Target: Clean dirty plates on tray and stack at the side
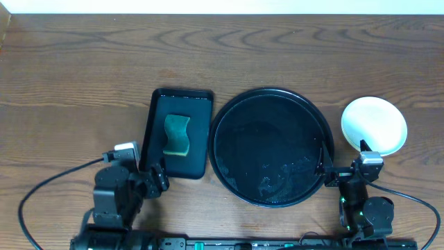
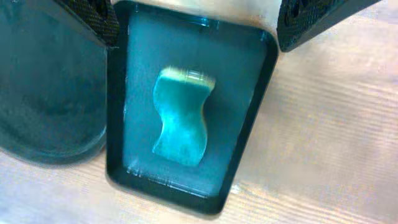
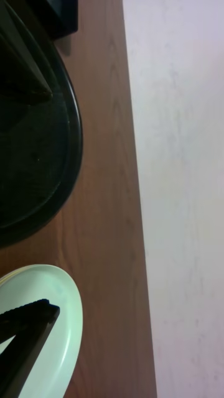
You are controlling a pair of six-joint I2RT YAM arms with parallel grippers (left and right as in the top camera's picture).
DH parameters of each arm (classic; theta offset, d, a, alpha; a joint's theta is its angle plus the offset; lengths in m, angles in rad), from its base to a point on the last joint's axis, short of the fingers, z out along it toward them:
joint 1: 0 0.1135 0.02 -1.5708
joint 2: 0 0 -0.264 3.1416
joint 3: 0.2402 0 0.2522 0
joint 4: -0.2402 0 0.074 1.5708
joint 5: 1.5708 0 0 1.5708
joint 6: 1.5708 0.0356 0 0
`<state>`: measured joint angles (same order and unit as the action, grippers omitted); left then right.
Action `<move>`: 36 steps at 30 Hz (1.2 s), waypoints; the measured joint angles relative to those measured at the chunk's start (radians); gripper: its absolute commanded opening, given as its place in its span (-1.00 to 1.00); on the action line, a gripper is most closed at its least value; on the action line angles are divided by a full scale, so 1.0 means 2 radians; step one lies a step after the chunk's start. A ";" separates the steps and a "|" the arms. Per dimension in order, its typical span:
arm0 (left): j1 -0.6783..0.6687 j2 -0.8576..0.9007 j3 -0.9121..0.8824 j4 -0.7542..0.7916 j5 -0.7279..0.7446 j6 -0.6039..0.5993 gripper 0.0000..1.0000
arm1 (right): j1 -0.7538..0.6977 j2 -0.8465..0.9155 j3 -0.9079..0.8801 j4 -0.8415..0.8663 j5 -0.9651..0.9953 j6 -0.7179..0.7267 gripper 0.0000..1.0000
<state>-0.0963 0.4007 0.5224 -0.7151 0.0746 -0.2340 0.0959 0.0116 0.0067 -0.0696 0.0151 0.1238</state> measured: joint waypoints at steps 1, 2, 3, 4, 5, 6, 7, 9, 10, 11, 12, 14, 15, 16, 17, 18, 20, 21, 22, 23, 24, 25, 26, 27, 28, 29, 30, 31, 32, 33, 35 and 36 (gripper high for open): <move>0.000 -0.014 -0.019 0.021 0.000 0.000 0.64 | 0.000 0.000 0.000 0.000 0.000 0.000 0.99; 0.000 -0.028 -0.035 0.035 -0.001 0.000 0.64 | 0.000 0.000 0.000 0.000 0.000 0.000 0.99; 0.000 -0.045 -0.053 0.049 -0.002 0.000 0.64 | 0.000 0.000 0.000 0.000 0.000 0.000 0.98; 0.000 -0.058 -0.068 0.062 -0.002 0.000 0.64 | 0.000 0.000 0.000 0.000 0.000 0.000 0.99; 0.000 -0.070 -0.083 0.078 -0.002 0.000 0.64 | 0.000 0.000 0.000 0.000 0.000 0.000 0.99; 0.000 -0.084 -0.100 0.096 -0.002 0.000 0.64 | 0.000 0.000 0.000 0.000 0.000 0.000 0.99; 0.000 -0.095 -0.112 0.110 -0.002 0.000 0.64 | 0.000 0.000 0.000 0.000 0.000 0.000 0.98; 0.000 -0.119 -0.138 0.141 -0.002 0.000 0.64 | 0.000 0.000 0.000 0.000 0.000 0.000 0.99; 0.000 -0.132 -0.152 0.164 -0.002 0.000 0.64 | 0.000 0.000 0.000 0.000 0.000 0.000 0.99; 0.000 -0.141 -0.162 0.176 -0.002 0.001 0.64 | 0.000 0.000 0.000 0.000 0.000 0.000 0.98; 0.000 -0.153 -0.175 0.202 -0.002 0.002 0.64 | 0.000 0.000 0.000 0.000 0.000 0.000 0.98; 0.000 -0.174 -0.201 0.250 -0.002 0.006 0.64 | 0.000 0.000 0.000 0.000 0.000 0.000 0.99; 0.000 -0.184 -0.215 0.277 -0.002 0.011 0.64 | 0.000 0.000 0.000 0.000 0.000 0.000 0.99; 0.000 -0.190 -0.226 0.298 -0.002 0.013 0.64 | 0.000 0.000 0.000 0.000 0.000 0.000 0.99; 0.000 -0.193 -0.238 0.326 -0.002 0.017 0.64 | 0.000 0.000 0.000 0.000 0.000 0.000 0.98; 0.000 -0.194 -0.247 0.345 -0.002 0.022 0.64 | 0.000 0.000 0.000 0.000 0.000 0.000 0.98; 0.000 -0.194 -0.256 0.363 -0.002 0.038 0.64 | 0.000 0.000 0.000 0.000 0.000 0.000 0.98; 0.000 -0.194 -0.258 0.370 -0.002 0.048 0.64 | 0.000 0.000 0.000 0.000 0.000 -0.001 0.98; 0.000 -0.194 -0.258 0.375 -0.002 0.061 0.64 | 0.000 0.000 0.000 0.000 0.000 -0.001 0.98; 0.000 -0.195 -0.258 0.377 -0.002 0.072 0.64 | 0.000 0.000 0.000 0.000 0.000 -0.001 0.98; 0.000 -0.195 -0.258 0.376 -0.002 0.083 0.64 | 0.000 0.000 0.000 0.000 0.000 -0.001 0.99; 0.000 -0.195 -0.258 0.368 -0.002 0.094 0.64 | 0.000 0.000 0.000 0.000 0.000 -0.001 0.99; 0.000 -0.195 -0.258 0.356 -0.002 0.102 0.64 | 0.000 0.000 0.000 0.000 0.000 -0.001 0.99; 0.000 -0.195 -0.257 0.352 -0.004 0.107 0.64 | 0.000 0.000 0.000 0.000 0.000 -0.001 0.99; 0.000 -0.195 -0.256 0.349 -0.005 0.112 0.64 | 0.000 0.000 0.000 0.000 0.000 -0.001 0.98; 0.000 -0.195 -0.256 0.348 -0.006 0.116 0.64 | 0.000 0.000 0.000 0.000 0.000 -0.001 0.99; 0.000 -0.195 -0.255 0.348 -0.006 0.119 0.64 | 0.000 0.000 0.000 0.000 0.000 -0.001 0.98; 0.000 -0.195 -0.255 0.348 -0.006 0.121 0.64 | 0.000 0.000 0.000 0.000 0.000 -0.001 0.99; 0.000 -0.195 -0.255 0.348 -0.006 0.122 0.64 | 0.000 0.000 0.000 0.000 0.000 -0.001 0.98; 0.000 -0.195 -0.255 0.348 -0.006 0.125 0.64 | 0.000 0.000 0.000 0.000 0.000 -0.001 0.99; 0.000 -0.195 -0.255 0.348 -0.007 0.129 0.64 | 0.000 0.000 0.000 0.000 0.000 -0.001 0.99; 0.000 -0.195 -0.255 0.348 -0.007 0.129 0.64 | 0.000 0.000 0.000 0.000 0.000 -0.001 0.99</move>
<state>-0.0963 0.0101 0.0116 -0.0193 0.0612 0.0242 0.0959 0.0116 0.0067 -0.0696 0.0151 0.1211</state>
